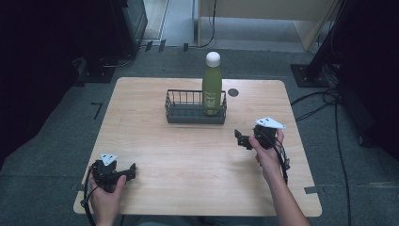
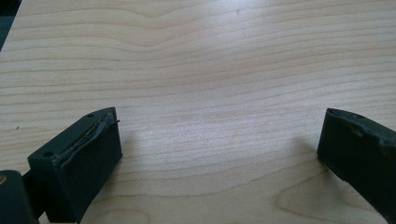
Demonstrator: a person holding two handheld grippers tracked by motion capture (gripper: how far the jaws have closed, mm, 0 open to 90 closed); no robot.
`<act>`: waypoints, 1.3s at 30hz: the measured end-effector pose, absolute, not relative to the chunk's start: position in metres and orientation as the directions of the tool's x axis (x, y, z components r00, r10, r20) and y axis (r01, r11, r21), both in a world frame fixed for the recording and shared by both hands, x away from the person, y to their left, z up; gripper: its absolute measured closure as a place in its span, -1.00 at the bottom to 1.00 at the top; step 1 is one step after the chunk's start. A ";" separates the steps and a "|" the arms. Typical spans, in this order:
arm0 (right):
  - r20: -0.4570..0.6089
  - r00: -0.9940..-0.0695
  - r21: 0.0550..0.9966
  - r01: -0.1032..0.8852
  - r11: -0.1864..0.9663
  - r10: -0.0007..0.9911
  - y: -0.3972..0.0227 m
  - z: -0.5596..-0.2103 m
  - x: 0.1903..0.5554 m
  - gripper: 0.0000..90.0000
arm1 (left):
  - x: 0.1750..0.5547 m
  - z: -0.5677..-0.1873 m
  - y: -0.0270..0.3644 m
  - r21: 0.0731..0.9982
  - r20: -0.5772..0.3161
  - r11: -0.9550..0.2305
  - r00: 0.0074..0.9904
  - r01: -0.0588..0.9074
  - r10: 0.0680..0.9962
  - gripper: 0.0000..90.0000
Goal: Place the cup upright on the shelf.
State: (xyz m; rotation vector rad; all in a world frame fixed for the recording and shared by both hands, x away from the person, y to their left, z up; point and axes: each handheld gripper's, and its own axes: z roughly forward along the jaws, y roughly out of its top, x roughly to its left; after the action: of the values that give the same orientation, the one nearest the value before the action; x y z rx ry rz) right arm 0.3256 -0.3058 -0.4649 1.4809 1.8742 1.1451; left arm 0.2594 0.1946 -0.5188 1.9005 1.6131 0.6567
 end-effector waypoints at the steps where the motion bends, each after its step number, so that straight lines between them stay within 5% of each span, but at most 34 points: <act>1: 0.124 -0.285 0.836 0.546 0.055 0.950 -0.308 -0.466 0.323 -0.99 | 0.259 -0.519 0.195 0.687 0.013 -0.124 0.159 0.716 0.987 -1.00; 22: 0.142 -0.130 0.784 0.620 -0.032 0.981 -0.382 -0.517 0.250 -0.98 | 0.260 -0.519 0.194 0.687 0.013 -0.122 0.156 0.716 0.988 -1.00; 39: 0.082 -0.047 0.738 0.674 -0.029 0.996 -0.426 -0.526 0.200 -0.98 | 0.260 -0.519 0.194 0.687 0.013 -0.123 0.157 0.716 0.988 -1.00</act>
State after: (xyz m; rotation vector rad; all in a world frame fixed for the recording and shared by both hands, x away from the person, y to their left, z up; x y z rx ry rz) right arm 0.2005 -0.4261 -0.5261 1.7474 1.7661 0.8669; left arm 0.2603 0.1938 -0.5187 1.9016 1.6153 0.6569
